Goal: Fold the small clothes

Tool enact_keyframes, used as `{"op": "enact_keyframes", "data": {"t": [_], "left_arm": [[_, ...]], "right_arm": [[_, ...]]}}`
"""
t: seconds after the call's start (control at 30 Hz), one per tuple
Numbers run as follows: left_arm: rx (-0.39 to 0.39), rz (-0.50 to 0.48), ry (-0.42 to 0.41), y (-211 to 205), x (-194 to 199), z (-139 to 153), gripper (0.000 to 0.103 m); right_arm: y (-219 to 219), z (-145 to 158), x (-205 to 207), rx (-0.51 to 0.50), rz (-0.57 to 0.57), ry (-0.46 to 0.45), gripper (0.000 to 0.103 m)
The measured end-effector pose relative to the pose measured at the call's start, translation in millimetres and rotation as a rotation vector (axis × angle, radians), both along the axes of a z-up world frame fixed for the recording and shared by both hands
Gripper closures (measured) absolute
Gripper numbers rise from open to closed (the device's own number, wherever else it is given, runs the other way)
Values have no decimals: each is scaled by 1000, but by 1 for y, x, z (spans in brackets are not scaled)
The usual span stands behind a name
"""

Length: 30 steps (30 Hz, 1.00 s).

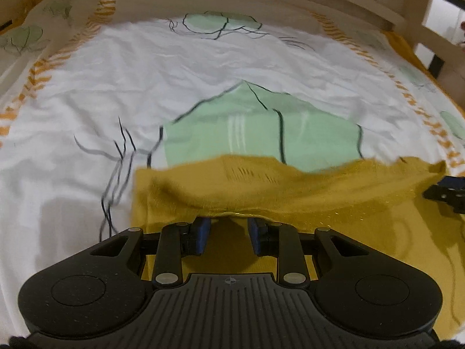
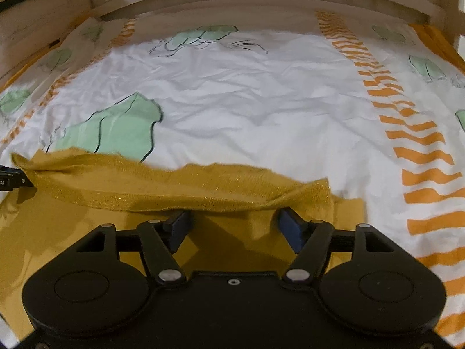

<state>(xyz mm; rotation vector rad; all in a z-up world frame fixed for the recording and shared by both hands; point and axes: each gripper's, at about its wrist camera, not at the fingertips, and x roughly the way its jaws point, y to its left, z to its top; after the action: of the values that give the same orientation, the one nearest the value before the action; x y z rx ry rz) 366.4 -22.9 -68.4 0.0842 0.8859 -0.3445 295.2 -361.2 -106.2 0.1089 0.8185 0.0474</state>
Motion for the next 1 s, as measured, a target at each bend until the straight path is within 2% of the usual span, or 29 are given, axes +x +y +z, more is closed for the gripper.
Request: {"op": "enact_keyframes", "data": {"t": [0.13,0.37,0.5,0.6,0.7,0.9,1.0], "left_arm": [[25,25,2,-5,18,-3,76],[-94,183,49,12,37,-16,76],[-115,207,15,13,35,-24,76],[-112,210,-17,12,33,-27,76],[-81,212,-38,7,32,-27,76],[55,203,-30,-14,28,-13,76],[61,199,-17,-14,13,-1,76]], "right_arm": [[-9,-5,6,37,-50,-20,31],[-12,-14,6,55,-107,-78,28],[-6,-21,2,19,-88,-127,21],[-4,-22,3,10,-72,-130,16],[-3,-23,5,9,-52,-126,10],[-2,-23,6,25,-42,-118,7],[-7,-16,7,46,-17,-91,5]]}}
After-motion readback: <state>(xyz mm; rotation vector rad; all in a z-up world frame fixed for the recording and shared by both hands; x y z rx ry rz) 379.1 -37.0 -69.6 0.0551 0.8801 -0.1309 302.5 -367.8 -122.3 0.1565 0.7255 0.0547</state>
